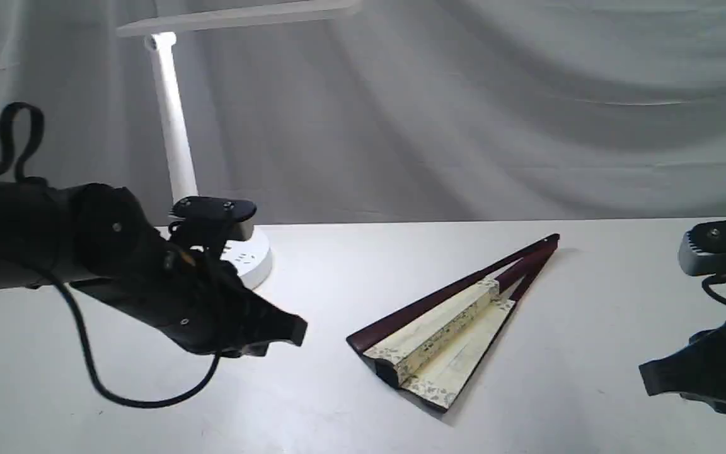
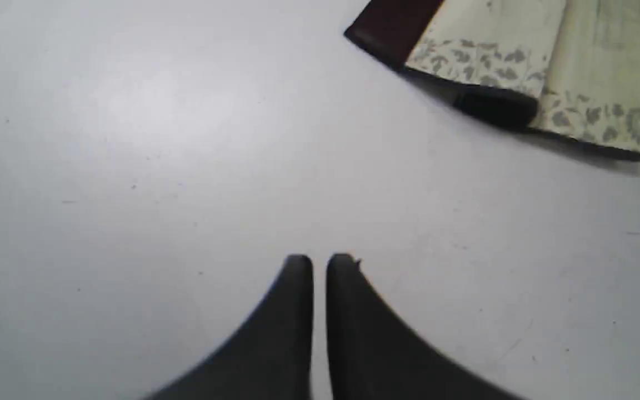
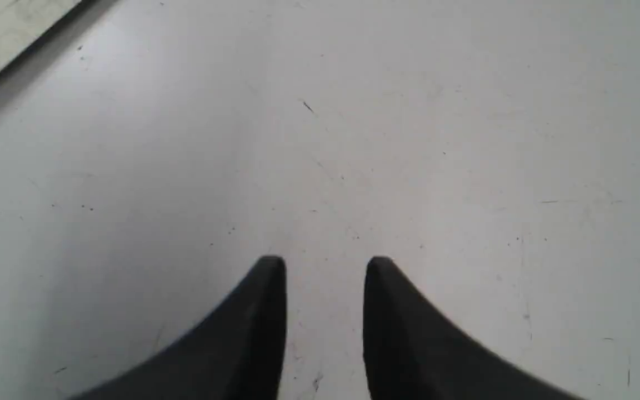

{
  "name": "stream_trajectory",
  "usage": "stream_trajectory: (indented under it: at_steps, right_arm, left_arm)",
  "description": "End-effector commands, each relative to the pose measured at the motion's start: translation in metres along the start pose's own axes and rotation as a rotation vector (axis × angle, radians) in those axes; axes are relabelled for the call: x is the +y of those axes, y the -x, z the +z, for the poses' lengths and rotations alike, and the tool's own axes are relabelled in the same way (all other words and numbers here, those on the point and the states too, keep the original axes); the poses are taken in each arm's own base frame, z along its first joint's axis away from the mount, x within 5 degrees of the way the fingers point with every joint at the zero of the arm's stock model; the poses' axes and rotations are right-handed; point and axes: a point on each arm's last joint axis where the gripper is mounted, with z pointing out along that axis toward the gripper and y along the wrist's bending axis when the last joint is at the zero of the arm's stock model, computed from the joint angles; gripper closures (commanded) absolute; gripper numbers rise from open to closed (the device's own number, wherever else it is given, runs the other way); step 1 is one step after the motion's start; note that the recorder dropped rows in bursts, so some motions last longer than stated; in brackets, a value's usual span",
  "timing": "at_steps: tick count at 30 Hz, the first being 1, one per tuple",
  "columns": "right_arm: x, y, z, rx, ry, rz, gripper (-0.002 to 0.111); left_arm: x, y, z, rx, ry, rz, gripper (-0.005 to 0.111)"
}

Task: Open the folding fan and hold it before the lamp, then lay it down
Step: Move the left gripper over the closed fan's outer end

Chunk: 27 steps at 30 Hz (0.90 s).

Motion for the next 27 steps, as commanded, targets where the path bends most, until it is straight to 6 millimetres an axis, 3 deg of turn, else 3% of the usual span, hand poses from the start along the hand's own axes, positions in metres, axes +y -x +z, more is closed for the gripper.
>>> stream_trajectory:
  at_steps: [1,8,16,27]
  right_arm:
    - [0.001,0.002,-0.001,-0.002,0.004,-0.009,0.082]
    - [0.001,0.004,-0.001,-0.020,0.010,-0.002,0.082]
    - [0.001,0.002,0.014,0.011,0.010,-0.011,0.082]
    - [0.001,-0.003,0.027,0.064,0.015,-0.019,0.082]
  left_arm:
    - [-0.010,0.005,0.016,0.059,-0.039,0.013,0.103]
    - [-0.028,-0.001,0.040,0.076,-0.052,0.104,0.101]
    - [-0.036,0.021,0.041,-0.067,-0.084,0.004,0.067]
    - [-0.045,0.057,0.064,-0.097,-0.135,-0.001,0.066]
